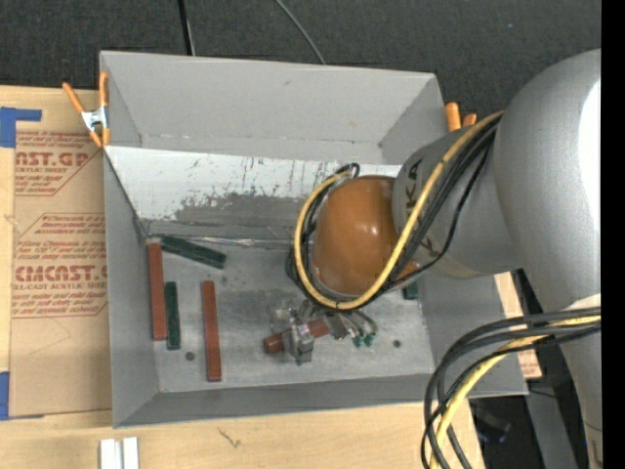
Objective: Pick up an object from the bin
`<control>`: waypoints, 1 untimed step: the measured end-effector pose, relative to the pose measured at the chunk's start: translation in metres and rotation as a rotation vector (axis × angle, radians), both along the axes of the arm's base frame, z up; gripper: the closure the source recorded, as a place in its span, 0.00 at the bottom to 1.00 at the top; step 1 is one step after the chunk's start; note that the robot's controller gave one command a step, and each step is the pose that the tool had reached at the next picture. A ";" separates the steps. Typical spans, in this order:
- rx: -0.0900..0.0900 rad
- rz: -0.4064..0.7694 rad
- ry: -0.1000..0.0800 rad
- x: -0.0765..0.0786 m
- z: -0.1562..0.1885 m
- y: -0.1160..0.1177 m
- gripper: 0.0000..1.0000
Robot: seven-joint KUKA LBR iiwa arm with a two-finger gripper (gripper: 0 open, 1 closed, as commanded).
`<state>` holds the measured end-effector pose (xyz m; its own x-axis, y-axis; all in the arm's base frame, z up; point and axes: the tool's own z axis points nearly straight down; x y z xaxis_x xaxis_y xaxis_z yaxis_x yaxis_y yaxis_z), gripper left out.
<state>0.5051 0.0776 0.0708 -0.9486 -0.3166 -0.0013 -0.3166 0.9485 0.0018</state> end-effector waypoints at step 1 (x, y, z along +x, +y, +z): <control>0.000 0.000 0.000 0.000 0.000 0.000 1.00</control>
Offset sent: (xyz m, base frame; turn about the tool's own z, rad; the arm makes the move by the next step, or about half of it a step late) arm 0.0045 0.0004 0.0576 0.0210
